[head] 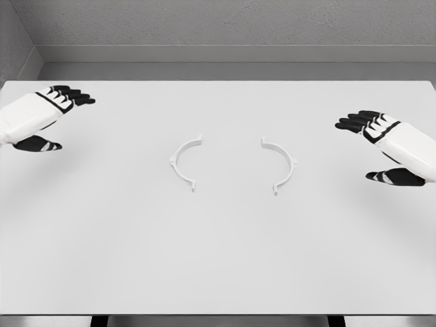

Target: Assemble PVC drainage pipe clamps

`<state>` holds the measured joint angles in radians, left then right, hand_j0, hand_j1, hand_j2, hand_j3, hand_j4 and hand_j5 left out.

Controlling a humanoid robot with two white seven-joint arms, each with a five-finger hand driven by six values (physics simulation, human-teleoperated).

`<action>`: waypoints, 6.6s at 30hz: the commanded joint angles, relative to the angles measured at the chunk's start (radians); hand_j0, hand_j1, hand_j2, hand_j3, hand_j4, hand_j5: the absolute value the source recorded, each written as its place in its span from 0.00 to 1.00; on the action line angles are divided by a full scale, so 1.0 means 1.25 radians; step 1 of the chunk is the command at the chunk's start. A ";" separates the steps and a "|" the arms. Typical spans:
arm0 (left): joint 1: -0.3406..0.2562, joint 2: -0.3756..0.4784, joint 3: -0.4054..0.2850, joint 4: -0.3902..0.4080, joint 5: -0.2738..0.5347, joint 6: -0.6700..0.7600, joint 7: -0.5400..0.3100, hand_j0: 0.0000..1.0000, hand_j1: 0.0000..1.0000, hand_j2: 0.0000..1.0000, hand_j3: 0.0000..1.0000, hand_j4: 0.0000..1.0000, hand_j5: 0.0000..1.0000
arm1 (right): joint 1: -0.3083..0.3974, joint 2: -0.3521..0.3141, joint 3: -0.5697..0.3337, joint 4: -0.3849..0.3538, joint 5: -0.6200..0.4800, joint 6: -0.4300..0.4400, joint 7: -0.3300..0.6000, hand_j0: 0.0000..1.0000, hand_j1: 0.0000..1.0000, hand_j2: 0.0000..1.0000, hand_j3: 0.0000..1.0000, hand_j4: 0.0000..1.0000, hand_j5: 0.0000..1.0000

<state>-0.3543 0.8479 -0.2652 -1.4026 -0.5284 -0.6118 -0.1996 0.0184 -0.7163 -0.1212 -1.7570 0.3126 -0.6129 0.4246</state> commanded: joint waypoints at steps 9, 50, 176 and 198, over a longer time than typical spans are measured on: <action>-0.007 -0.061 -0.005 -0.002 -0.044 0.001 -0.010 1.00 1.00 1.00 1.00 1.00 1.00 | -0.097 0.010 0.005 0.035 0.014 0.002 0.149 1.00 1.00 1.00 1.00 1.00 1.00; -0.188 -0.295 -0.197 0.160 -0.120 0.001 -0.073 1.00 1.00 1.00 1.00 1.00 1.00 | -0.367 0.244 0.244 0.407 0.162 0.002 0.149 1.00 1.00 1.00 1.00 1.00 1.00; -0.265 -0.507 -0.225 0.299 -0.126 0.001 -0.159 1.00 1.00 1.00 1.00 1.00 1.00 | -0.134 0.071 0.059 0.213 -0.256 0.002 0.149 1.00 1.00 1.00 1.00 1.00 1.00; -0.277 -0.503 -0.215 0.316 -0.132 0.001 -0.159 1.00 1.00 1.00 1.00 1.00 1.00 | -0.131 0.101 0.056 0.208 -0.254 0.002 0.149 1.00 1.00 1.00 1.00 1.00 1.00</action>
<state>-0.7026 0.2088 -0.5383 -1.0094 -0.7023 -0.6127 -0.3994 -0.1442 -0.5897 -0.0504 -1.4961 0.0037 -0.6136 0.6113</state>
